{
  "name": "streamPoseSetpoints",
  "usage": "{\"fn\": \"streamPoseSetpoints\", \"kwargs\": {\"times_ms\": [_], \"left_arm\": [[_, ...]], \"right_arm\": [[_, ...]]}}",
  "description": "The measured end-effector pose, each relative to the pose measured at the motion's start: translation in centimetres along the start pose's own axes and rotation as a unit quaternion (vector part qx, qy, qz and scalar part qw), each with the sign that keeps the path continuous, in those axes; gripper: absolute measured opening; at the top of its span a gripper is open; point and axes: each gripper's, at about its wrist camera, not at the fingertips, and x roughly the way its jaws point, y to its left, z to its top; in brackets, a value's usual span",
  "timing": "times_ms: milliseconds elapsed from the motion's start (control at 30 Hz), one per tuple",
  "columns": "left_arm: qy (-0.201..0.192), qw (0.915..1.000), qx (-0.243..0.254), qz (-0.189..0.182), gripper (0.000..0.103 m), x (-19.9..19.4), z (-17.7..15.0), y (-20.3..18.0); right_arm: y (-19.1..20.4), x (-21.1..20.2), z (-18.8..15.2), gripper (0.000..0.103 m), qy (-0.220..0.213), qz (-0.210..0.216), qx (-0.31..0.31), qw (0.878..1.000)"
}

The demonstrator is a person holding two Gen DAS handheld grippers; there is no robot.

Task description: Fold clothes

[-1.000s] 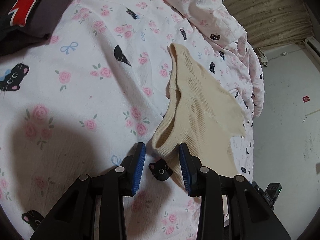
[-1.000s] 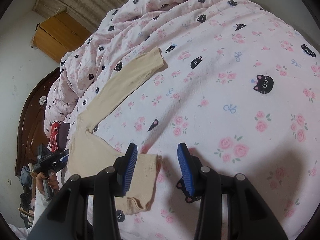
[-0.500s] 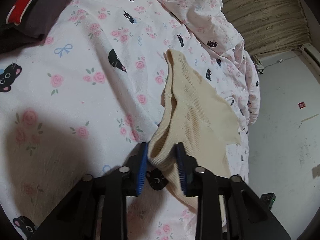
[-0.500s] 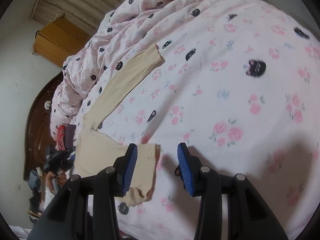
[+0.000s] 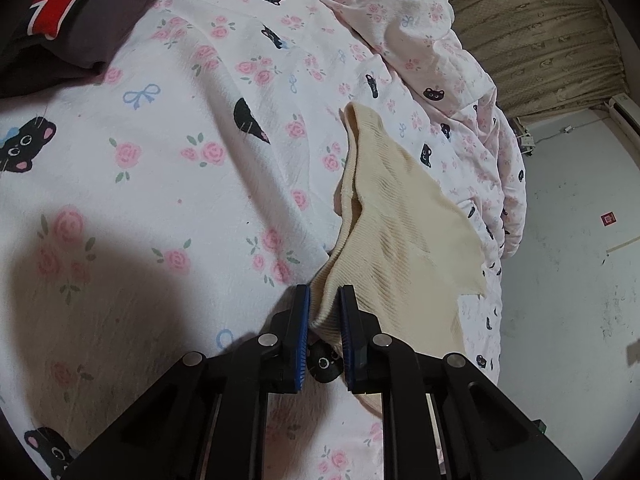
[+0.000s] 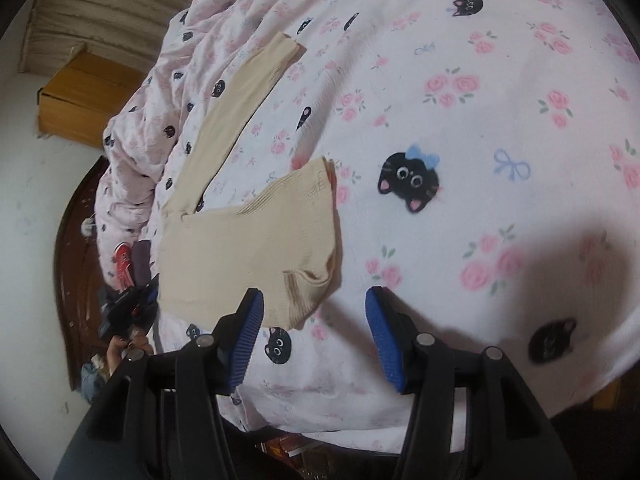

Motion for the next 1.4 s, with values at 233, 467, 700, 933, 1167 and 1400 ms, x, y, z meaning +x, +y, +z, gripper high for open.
{"fn": "streamPoseSetpoints", "kwargs": {"times_ms": [233, 467, 700, 933, 1167, 1400], "left_arm": [[0.000, 1.0000, 0.000, 0.001, 0.012, 0.0, 0.0, 0.0], [0.002, 1.0000, 0.003, -0.001, 0.012, -0.3, 0.0, 0.1], [0.003, 1.0000, 0.006, -0.001, 0.012, -1.1, -0.2, -0.1], [0.004, 1.0000, 0.008, -0.001, 0.012, -1.9, -0.2, -0.2], [0.010, 1.0000, 0.001, 0.002, 0.012, -1.5, -0.3, 0.2], [0.011, 0.9999, 0.001, 0.001, 0.012, -1.5, -0.3, 0.3]], "right_arm": [[3.2, 1.9, -1.7, 0.052, -0.015, -0.055, -0.018, 0.998], [2.5, 2.6, -1.5, 0.013, -0.025, -0.094, 0.001, 0.995], [1.6, 1.1, -1.7, 0.009, -0.034, -0.085, 0.010, 0.996], [1.3, -0.1, -1.9, 0.009, -0.034, -0.072, 0.017, 0.997], [-0.8, 0.1, -2.6, 0.012, -0.026, -0.072, 0.058, 0.995], [0.1, -0.4, -2.4, 0.016, -0.037, -0.067, 0.046, 0.996]]}}
